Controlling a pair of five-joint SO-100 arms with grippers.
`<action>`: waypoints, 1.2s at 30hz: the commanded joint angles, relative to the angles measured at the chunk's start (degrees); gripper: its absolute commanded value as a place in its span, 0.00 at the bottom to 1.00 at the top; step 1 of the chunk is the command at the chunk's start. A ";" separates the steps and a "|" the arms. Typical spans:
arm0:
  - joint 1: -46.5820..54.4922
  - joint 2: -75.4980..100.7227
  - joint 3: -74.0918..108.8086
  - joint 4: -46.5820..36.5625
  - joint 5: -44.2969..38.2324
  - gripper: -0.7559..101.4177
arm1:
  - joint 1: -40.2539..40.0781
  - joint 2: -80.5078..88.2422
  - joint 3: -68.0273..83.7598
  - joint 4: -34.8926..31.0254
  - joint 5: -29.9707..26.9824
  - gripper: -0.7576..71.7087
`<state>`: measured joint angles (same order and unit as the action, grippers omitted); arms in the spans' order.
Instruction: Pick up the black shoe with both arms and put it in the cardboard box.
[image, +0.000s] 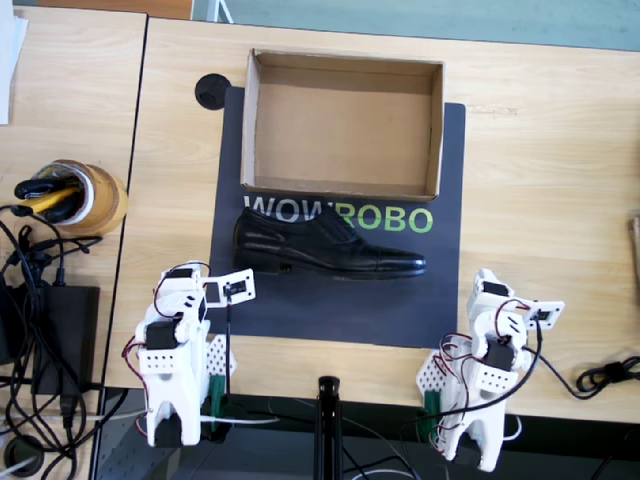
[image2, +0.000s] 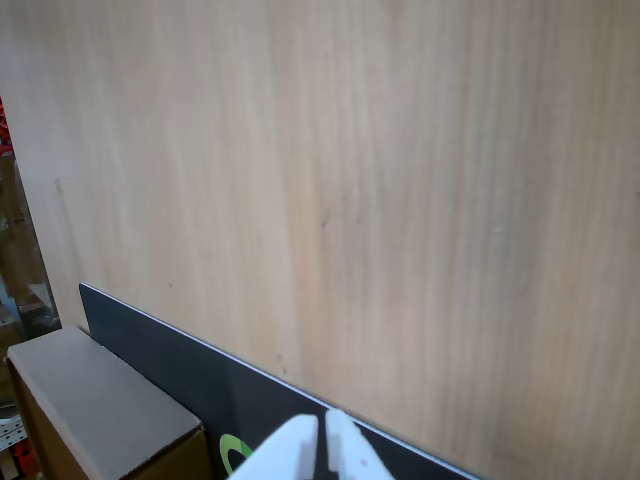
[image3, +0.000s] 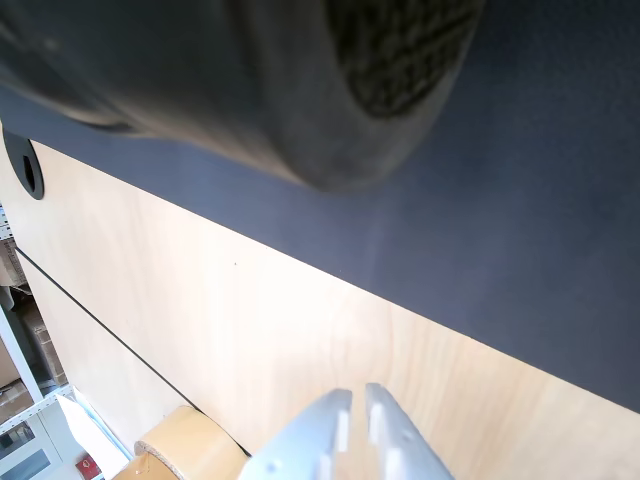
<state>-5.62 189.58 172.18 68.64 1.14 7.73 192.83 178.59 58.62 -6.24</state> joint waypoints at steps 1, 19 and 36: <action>-1.32 1.05 0.62 0.35 0.62 0.01 | 0.35 2.46 0.44 -0.18 -0.26 0.01; -1.32 1.05 0.62 0.35 0.62 0.01 | 0.18 2.46 0.44 -0.26 -0.44 0.03; -0.09 1.05 0.62 0.35 1.93 0.01 | 0.09 2.46 0.44 -0.35 -0.44 0.01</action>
<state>-4.92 189.58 172.18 68.64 2.29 7.47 192.83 178.59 58.62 -6.24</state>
